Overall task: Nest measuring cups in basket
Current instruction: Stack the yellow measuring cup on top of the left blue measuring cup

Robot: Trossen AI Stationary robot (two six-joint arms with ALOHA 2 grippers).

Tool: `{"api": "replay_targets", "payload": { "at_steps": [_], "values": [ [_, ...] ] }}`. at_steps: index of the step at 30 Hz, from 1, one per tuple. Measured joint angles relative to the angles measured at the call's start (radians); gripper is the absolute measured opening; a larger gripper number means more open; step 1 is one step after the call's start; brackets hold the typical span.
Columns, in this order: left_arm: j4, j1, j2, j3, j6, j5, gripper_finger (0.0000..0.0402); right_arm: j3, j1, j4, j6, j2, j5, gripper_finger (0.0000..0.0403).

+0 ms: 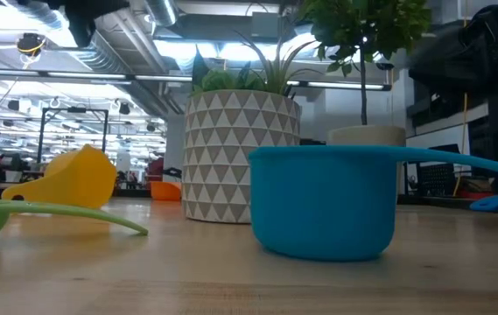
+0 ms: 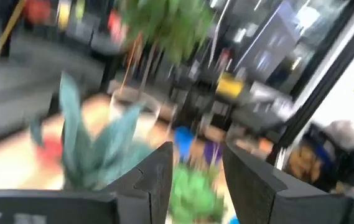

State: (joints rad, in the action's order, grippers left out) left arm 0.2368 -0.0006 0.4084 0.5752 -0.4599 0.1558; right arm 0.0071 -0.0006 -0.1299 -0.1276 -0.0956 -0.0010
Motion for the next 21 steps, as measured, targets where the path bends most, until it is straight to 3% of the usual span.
{"api": "replay_targets", "payload": {
  "at_steps": [5, 9, 15, 21],
  "values": [
    [0.328, 0.000, 0.145, 0.146, -0.200, -0.032, 0.0134, 0.000, 0.000, 0.000, -0.001, 0.000, 0.000, 0.0047],
    [0.512, 0.000, 0.244, 0.198, -0.359, -0.134, 0.0134, 0.000, 0.000, 0.000, -0.002, 0.000, 0.000, 0.0047],
    [0.713, 0.000, 0.349, 0.191, -0.497, -0.291, 0.0133, 0.000, 0.000, 0.000, -0.002, 0.000, 0.000, 0.0047],
    [0.794, 0.000, 0.441, 0.168, -0.584, -0.306, 0.0133, 0.000, 0.000, 0.000, -0.003, 0.000, 0.000, 0.0047]
  ]
}}
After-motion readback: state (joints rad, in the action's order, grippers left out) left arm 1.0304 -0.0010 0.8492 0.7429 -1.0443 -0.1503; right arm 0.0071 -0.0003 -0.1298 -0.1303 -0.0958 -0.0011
